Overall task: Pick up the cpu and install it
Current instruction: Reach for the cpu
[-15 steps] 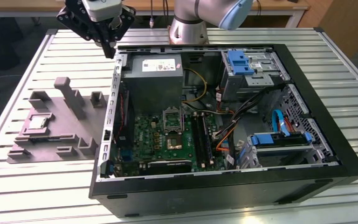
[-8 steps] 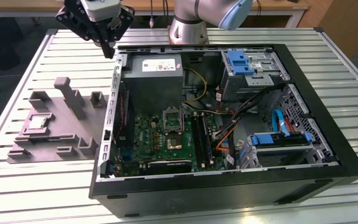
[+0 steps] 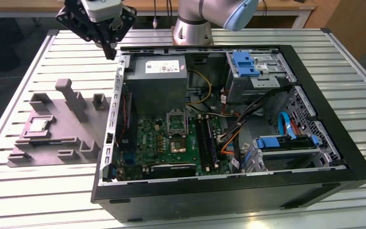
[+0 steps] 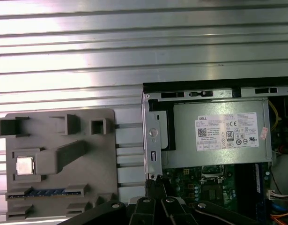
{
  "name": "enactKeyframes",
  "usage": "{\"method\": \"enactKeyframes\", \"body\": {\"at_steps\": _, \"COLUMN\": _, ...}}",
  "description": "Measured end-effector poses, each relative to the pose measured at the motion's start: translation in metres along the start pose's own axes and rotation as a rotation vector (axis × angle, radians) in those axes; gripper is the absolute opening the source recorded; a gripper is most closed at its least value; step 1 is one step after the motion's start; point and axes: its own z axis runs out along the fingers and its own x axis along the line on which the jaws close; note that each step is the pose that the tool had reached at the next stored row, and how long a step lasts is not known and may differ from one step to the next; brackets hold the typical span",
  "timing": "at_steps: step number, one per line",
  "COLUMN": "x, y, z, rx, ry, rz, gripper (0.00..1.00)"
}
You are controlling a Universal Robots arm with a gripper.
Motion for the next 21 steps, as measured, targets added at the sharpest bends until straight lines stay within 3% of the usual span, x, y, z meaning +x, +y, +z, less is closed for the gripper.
{"method": "enactKeyframes", "body": {"at_steps": 21, "x": 0.0099, "y": -0.0008, "z": -0.0001, "rx": 0.0000, "ry": 0.0001, "rz": 0.000, "gripper": 0.11}}
